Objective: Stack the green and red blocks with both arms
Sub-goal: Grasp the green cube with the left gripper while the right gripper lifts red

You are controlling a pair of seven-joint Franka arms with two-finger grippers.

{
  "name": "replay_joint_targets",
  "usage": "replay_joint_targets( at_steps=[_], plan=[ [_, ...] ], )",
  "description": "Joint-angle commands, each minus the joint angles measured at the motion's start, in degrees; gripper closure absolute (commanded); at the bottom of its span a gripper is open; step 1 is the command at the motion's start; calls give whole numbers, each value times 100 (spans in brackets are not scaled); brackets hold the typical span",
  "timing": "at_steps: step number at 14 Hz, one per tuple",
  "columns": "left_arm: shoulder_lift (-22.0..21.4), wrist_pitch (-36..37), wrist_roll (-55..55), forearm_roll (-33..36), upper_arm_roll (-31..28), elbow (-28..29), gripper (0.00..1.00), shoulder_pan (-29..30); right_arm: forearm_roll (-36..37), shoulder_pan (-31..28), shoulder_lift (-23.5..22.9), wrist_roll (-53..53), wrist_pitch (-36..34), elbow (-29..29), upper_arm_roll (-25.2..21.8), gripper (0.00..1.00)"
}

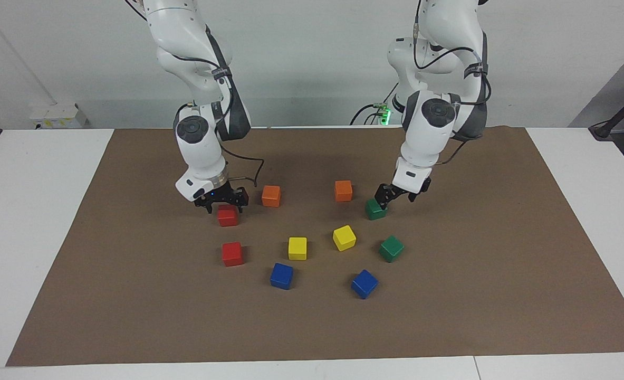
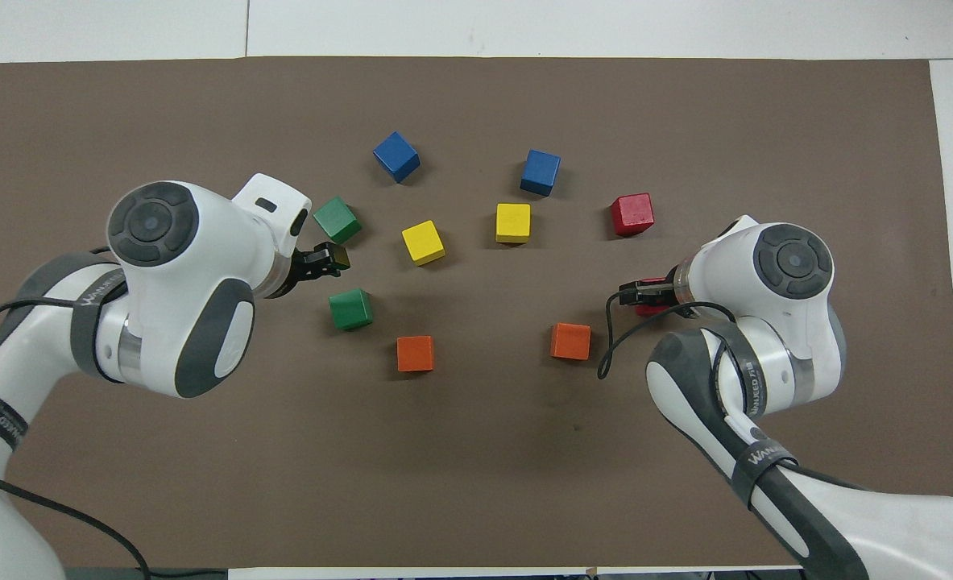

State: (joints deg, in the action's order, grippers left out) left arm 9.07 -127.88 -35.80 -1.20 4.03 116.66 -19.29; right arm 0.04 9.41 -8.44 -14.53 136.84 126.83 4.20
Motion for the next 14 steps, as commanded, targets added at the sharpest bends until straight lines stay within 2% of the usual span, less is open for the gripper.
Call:
replay_joint_targets(
  at_steps=[1,3,4,5,6,7,8,10,12,14],
  plan=[
    [95,-193,-208,85,-95,41,0,-128,-118,-9,-53,135,221,61,19,8],
    [164,-298,-234,85,-86,120,0,-136,-118,-9,-62,213,282,70,19,19],
    [182,-343,-260,85,-86,190,0,-197,-118,-18,-62,214,291,70,19,29],
    [296,-439,-443,85,-95,251,0,-337,-118,-18,-53,222,291,70,19,46],
    [401,-588,-671,85,-95,269,0,-373,-118,-18,-53,240,265,61,19,71],
    [472,-685,-821,85,-95,287,0,-391,-110,-18,-53,275,212,44,19,90],
    [499,-721,-884,85,-95,296,0,-478,-110,-79,-53,275,116,-43,19,100],
    [490,-721,-876,85,-95,375,0,-488,-101,-376,-53,711,-453,-499,10,100],
    [481,-747,-849,85,-95,445,0,-479,-101,-903,-149,1598,-963,-1096,10,100],
    [481,-913,-823,85,-95,541,0,-444,-92,-1317,-193,2093,-1167,-1406,10,100]
  ],
)
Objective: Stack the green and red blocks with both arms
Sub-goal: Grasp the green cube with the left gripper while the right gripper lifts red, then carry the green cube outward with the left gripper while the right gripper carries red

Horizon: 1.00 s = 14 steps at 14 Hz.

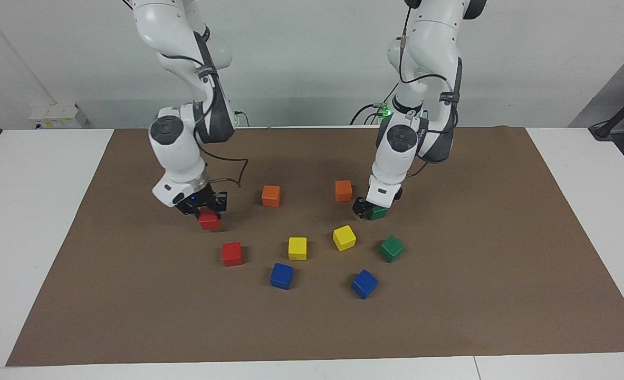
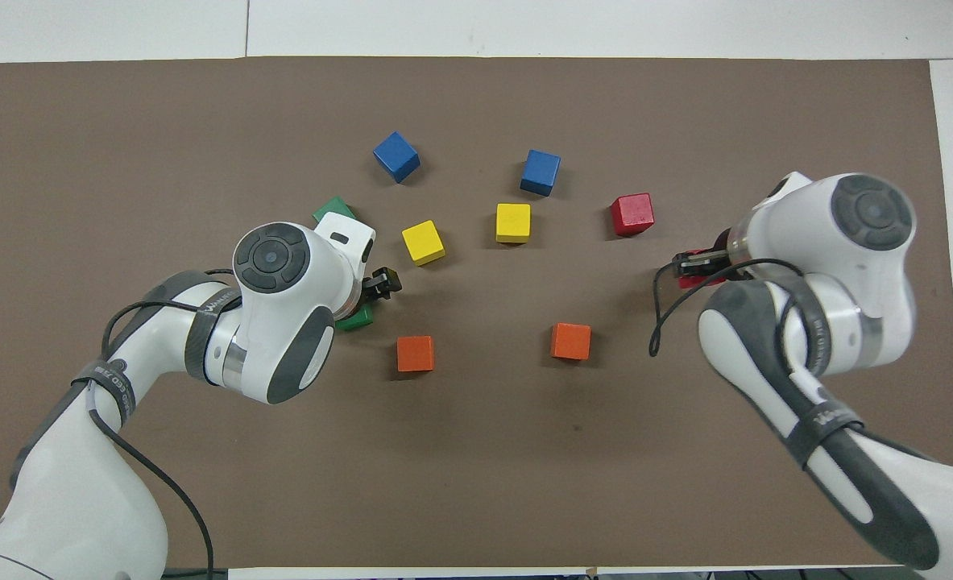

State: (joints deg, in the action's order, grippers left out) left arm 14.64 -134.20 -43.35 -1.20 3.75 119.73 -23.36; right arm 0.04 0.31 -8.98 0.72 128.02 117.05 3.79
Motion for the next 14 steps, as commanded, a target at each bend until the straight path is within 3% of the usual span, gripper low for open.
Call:
replay_joint_targets(
  at_steps=[1,4,6,7,10,14],
  plan=[
    [-84,-369,-77,85,-67,305,0,-46,-40,-574,-139,743,-261,-429,52,100],
    [-101,-353,-68,85,-67,350,0,-81,-39,-953,-209,1079,-146,-350,52,100],
    [-110,-213,1,94,-67,297,81,-55,-48,-1068,-315,1210,37,-254,52,100],
    [-119,32,19,94,-85,253,100,-46,-57,-1103,-367,1237,99,-227,52,100],
    [-268,980,133,111,-93,-264,100,163,-74,-1103,-368,1229,214,-113,52,100],
    [-365,1327,1904,120,-93,-564,100,1313,-101,-1103,-500,1211,399,-104,52,100]
  ],
)
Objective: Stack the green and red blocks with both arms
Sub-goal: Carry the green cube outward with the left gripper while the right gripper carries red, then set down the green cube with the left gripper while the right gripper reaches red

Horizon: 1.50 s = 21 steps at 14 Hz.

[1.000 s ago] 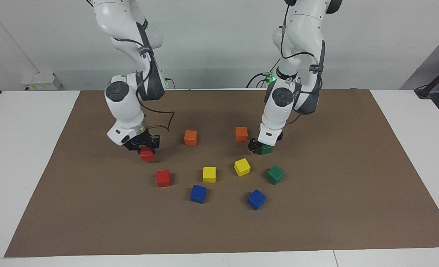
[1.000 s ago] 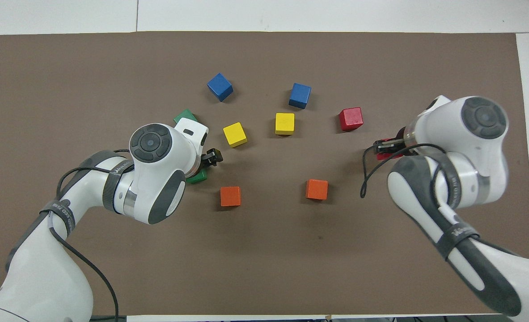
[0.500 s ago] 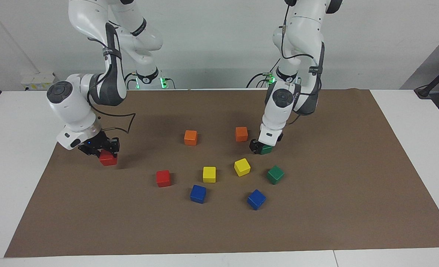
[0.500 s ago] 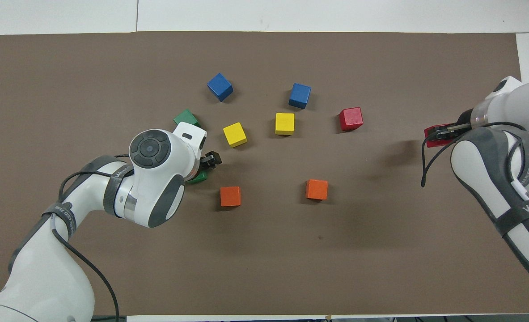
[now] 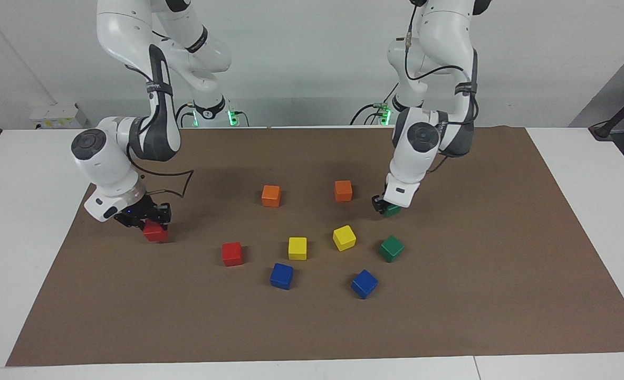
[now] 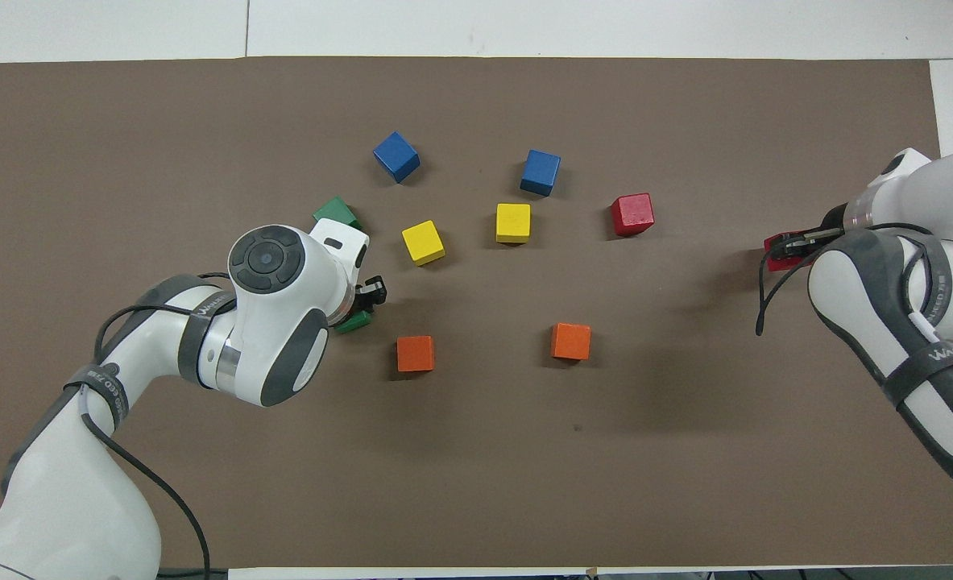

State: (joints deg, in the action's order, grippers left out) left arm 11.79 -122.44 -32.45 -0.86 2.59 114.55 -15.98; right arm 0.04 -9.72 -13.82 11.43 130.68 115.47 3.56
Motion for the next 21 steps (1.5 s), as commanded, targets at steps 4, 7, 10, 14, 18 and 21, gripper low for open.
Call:
replay_joint_targets(
  at_steps=[4,7,10,14,18,21],
  plan=[
    [-19,28,3074,86,22,-126,100,1710,-101,-65,-41,114,309,142,75,100],
    [16,-227,3718,86,13,-126,100,1905,-101,-65,-190,114,484,142,75,100],
    [392,-315,4273,95,22,-380,100,2063,-101,-65,-208,114,494,142,75,100],
    [544,-509,4230,86,22,-364,100,2002,-101,-48,-208,35,476,133,75,29],
    [526,-614,4238,86,22,-188,100,2002,-109,22,-191,-88,161,-129,84,0],
    [526,-632,4238,77,31,-109,100,1949,-101,276,-191,-202,-498,-700,84,0]
  ],
)
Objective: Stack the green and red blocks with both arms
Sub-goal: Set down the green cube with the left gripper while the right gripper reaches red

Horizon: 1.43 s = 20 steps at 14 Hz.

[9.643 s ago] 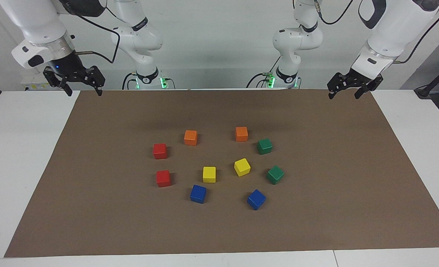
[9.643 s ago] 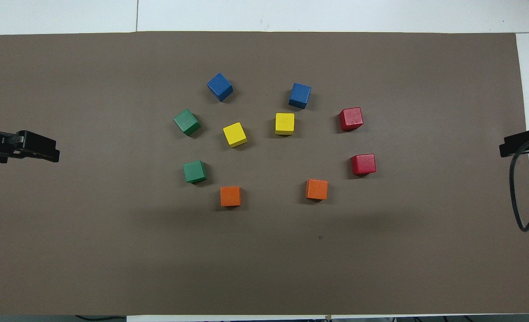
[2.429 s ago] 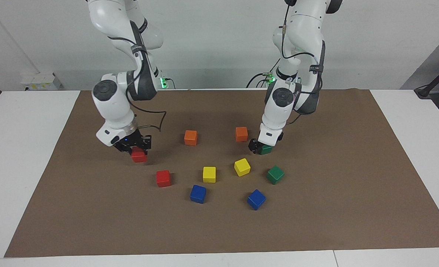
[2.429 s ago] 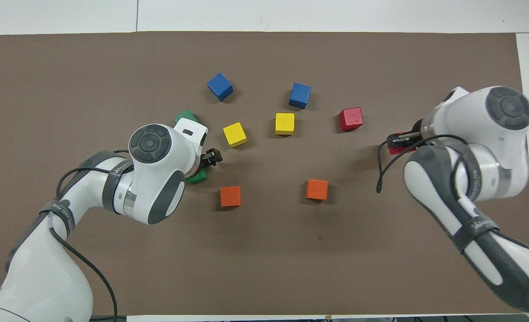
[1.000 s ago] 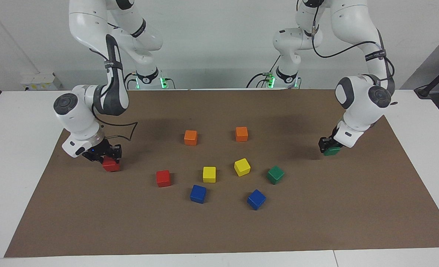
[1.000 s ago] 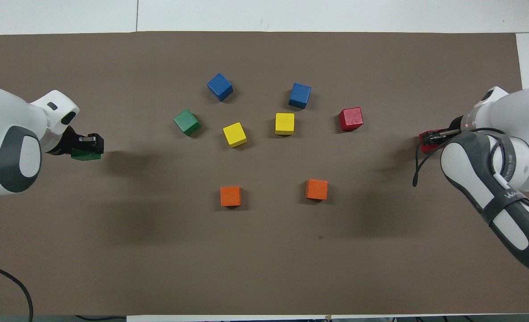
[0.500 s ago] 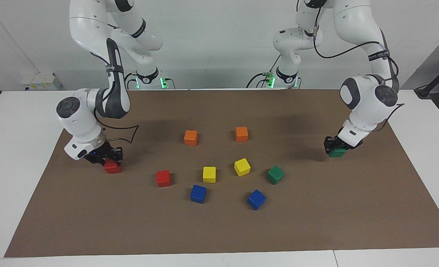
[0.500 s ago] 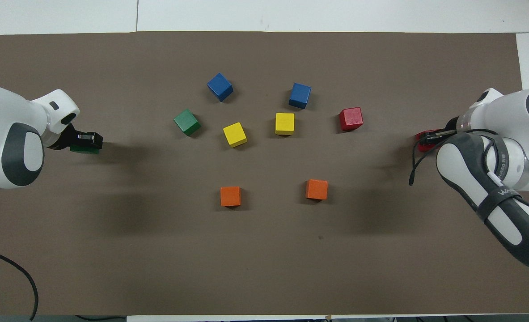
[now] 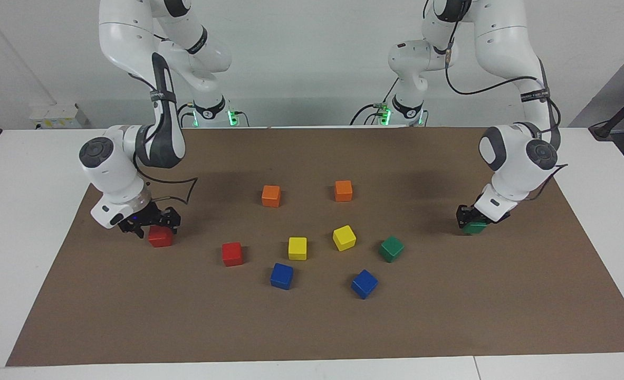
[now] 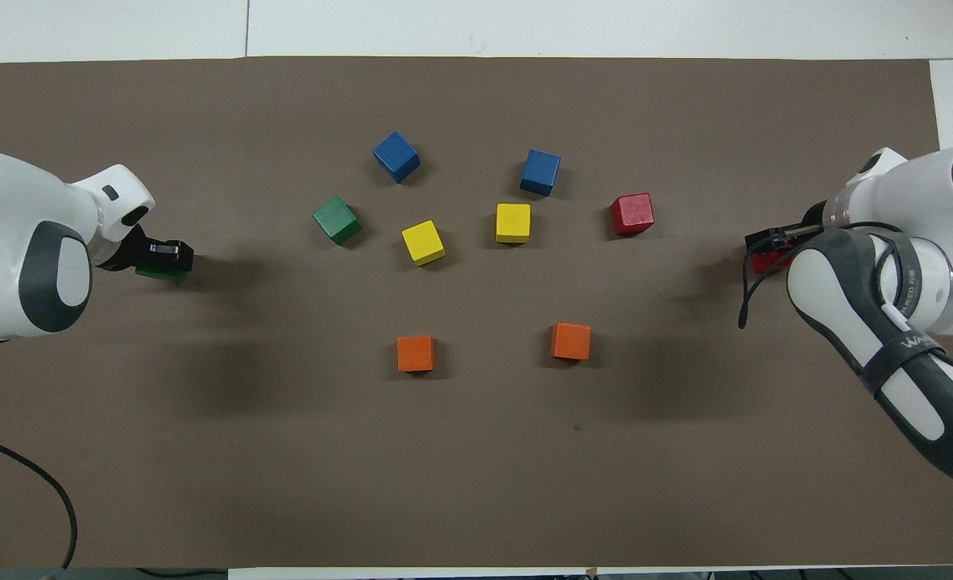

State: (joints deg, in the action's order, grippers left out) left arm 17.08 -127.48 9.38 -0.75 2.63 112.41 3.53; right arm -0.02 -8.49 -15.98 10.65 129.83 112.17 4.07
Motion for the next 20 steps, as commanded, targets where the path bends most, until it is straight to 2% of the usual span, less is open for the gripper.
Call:
replay_joint_targets(
  at_steps=[1,4,7,8,9,10,11,17,20],
  plan=[
    [-12,-163,55,66,27,140,100,-2,10,363,34,-229,-615,-519,24,0],
    [-12,-339,12,66,27,298,100,-37,546,883,-150,-931,-1030,-1100,32,0],
    [-21,-392,-15,66,27,343,100,-37,539,1332,-247,-1704,-855,-1171,41,0],
    [-21,-401,-15,66,27,343,88,-37,495,1454,-334,-1924,-855,-1302,32,0],
    [-21,-401,-32,66,27,343,69,-46,468,1586,-431,-2127,-846,-1407,32,0],
    [-21,-410,-85,66,27,343,23,-46,477,1613,-519,-2259,-846,-1504,41,0],
    [-21,-418,-103,66,27,343,0,-72,477,1631,-598,-2321,-846,-1575,41,0],
    [-38,-383,-199,66,19,273,0,-81,380,1789,-976,-2436,-108,-1567,41,0],
    [-30,-77,-995,66,27,-218,0,-229,47,1789,-1082,-2436,24,-1558,41,0]
  ],
)
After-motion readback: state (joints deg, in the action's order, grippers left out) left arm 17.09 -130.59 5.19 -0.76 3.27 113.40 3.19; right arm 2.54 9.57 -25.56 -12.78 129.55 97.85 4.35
